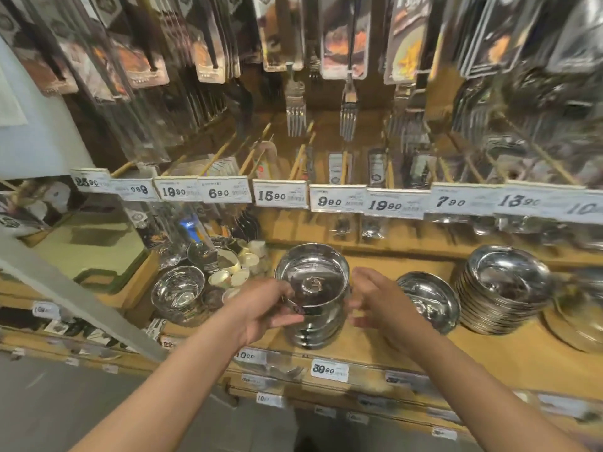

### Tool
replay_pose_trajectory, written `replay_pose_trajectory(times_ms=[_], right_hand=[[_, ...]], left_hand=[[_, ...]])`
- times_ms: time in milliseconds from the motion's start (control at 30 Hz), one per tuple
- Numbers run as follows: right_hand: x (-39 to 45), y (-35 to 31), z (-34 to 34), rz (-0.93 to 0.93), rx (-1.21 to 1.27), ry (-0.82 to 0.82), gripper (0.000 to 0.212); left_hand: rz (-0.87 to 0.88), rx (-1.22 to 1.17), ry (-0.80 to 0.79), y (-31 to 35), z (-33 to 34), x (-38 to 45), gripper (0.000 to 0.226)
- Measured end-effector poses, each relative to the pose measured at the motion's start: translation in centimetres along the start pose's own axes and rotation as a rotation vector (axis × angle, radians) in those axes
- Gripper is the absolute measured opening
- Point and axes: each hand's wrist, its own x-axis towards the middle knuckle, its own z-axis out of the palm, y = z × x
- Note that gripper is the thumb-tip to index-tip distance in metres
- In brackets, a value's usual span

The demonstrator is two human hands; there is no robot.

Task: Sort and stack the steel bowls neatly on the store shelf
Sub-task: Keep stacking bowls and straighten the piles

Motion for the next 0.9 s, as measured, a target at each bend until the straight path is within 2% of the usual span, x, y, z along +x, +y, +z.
replay_pose_trajectory(times_ms=[100,200,267,367,467,533,700,833,900], right_hand=[[-2.5,0.6,-2.5,0.019,0.231,0.054,0.022],[-5.2,1.0,-5.6,-0.012,0.238,0.223,0.031],[-6.6,0.8,-7.7,-0.017,0.292,0.290,0.030],[-8.8,0.7,-10.6,-0.034,0.309,0.408,0.021],[-10.5,0.6,-12.8,-0.025,0.354,0.504,0.016],[-11.1,0.5,-13.8,-0.018,0.352,0.514,0.008],[-11.8,0.3,-14.5,-0.028,0.347,0.520,0.005],[-10.5,0.3,-13.8,-0.002,0.307,0.480,0.010],[-9.1,0.4,-13.3,0.006,0.272,0.474,0.011]], left_hand=[[-0.011,0.050,-0.141,-0.3,3.7,-0.9,0.014],[-0.007,0.151,-0.298,-0.4,7.5,-1.5,0.022],[0.006,0.214,-0.402,-0.1,9.5,-1.7,0.023],[0.095,0.358,-0.448,0.5,12.0,-0.9,0.028],[0.178,0.296,-0.440,0.9,13.1,0.3,0.026],[0.201,0.299,-0.454,1.0,13.6,1.0,0.028],[0.179,0.301,-0.512,1.3,14.8,1.3,0.018],[0.211,0.364,-0.607,1.7,15.0,2.0,0.046],[0.255,0.462,-0.636,1.6,15.1,2.2,0.040]])
